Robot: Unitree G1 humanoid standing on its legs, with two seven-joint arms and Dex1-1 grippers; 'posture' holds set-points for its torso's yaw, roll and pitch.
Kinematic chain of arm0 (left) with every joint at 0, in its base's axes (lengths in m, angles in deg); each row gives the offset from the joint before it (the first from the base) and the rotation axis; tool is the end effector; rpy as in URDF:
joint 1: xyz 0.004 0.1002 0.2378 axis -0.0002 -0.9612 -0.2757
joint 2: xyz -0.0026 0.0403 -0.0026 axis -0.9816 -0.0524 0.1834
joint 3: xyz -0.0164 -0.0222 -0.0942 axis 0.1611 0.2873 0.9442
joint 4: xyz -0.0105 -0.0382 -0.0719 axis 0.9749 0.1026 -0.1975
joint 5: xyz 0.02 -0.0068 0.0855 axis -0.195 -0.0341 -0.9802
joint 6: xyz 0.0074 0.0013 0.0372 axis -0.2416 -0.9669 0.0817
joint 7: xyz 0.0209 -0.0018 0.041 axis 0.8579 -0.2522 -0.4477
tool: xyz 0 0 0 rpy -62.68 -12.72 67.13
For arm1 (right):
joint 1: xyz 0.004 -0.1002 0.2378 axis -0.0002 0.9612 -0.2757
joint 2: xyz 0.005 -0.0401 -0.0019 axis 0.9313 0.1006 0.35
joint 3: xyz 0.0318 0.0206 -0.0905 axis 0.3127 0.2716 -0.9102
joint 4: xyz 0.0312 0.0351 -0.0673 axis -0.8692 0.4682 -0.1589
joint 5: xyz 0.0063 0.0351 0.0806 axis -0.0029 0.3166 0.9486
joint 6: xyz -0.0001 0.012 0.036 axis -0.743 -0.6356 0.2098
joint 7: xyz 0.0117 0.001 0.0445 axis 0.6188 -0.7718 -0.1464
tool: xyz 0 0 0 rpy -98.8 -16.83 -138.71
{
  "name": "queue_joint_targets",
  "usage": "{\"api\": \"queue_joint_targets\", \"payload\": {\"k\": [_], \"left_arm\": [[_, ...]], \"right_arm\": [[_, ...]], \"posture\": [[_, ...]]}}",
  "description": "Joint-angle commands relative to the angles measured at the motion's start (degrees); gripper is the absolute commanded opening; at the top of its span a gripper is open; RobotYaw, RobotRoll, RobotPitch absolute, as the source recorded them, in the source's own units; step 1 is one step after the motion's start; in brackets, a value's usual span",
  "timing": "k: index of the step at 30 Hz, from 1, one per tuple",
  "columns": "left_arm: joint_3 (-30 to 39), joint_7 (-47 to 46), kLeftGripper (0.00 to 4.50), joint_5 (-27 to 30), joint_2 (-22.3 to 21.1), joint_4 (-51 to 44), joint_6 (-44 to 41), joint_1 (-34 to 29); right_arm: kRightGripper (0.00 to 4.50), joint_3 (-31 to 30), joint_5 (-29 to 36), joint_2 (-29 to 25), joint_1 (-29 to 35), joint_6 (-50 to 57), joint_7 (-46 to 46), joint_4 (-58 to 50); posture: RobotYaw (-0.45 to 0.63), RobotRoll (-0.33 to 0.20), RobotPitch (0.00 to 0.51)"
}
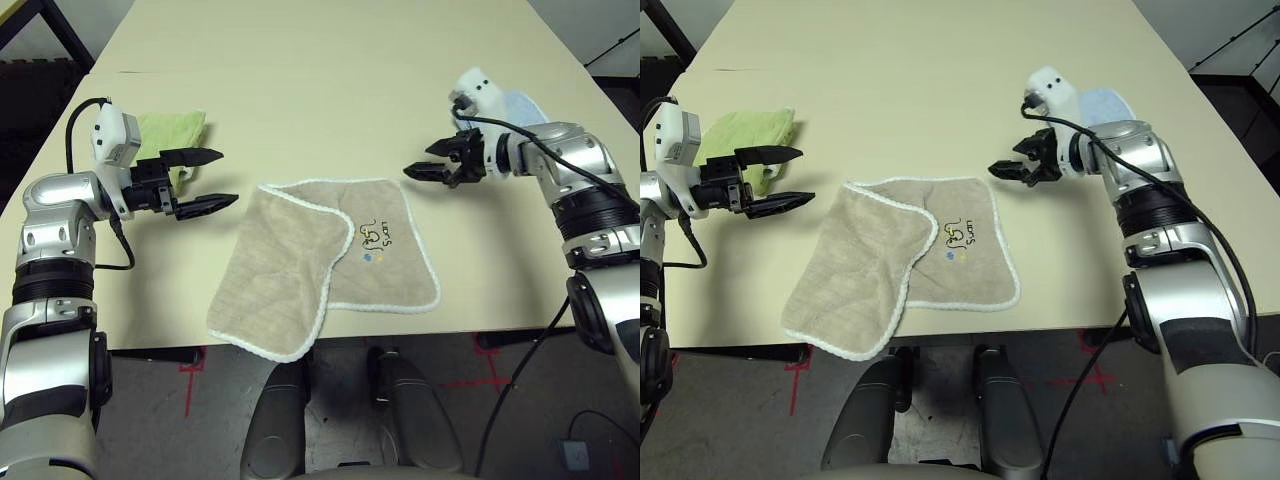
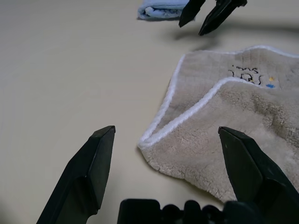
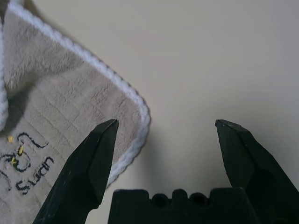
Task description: Fold the towel and set it aside.
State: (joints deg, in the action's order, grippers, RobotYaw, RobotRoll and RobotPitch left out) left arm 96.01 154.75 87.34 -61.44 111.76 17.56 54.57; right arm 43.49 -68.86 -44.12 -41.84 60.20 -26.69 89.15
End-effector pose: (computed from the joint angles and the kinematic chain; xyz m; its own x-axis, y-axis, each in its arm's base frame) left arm 0.2824 0.3198 0.2167 0.4816 -0.8622 -0.1569 0.8426 0.4064 0.3533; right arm 0.3405 -0.1997 0.2264 0.5830 0.6324 -0.5101 -0.7739 0.6235 -0.1114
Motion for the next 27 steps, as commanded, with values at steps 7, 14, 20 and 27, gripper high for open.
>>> {"api": "queue_joint_targets", "payload": {"k": [7,14,20,27], "left_arm": [[-0.25,0.0,4.48,0.68,-0.31,-0.86,-0.41,-1.26],[-0.42,0.12,4.48,0.44,-0.52,-0.4,-0.58,-0.98],[-0.51,0.11,4.48,0.28,-0.7,-0.38,-0.85,-1.08],[-0.56,0.11,4.5,0.07,-0.84,-0.1,-0.78,-1.22]], "right_arm": [[4.5,-3.58,-3.35,2.2,-0.61,-1.09,0.49,0.31],[4.5,-5.46,-5.61,4.7,-1.06,-2.32,-0.58,1.71],[4.5,-5.7,-7.1,5.75,-1.62,-2.94,-1.23,4.05],[2.55,-5.52,-7.54,6.45,-2.24,-3.2,-0.92,6.66]], "posture": [[0.04,0.0,0.24],[0.04,0.0,0.243],[0.04,0.0,0.247],[0.05,0.0,0.25]]}}
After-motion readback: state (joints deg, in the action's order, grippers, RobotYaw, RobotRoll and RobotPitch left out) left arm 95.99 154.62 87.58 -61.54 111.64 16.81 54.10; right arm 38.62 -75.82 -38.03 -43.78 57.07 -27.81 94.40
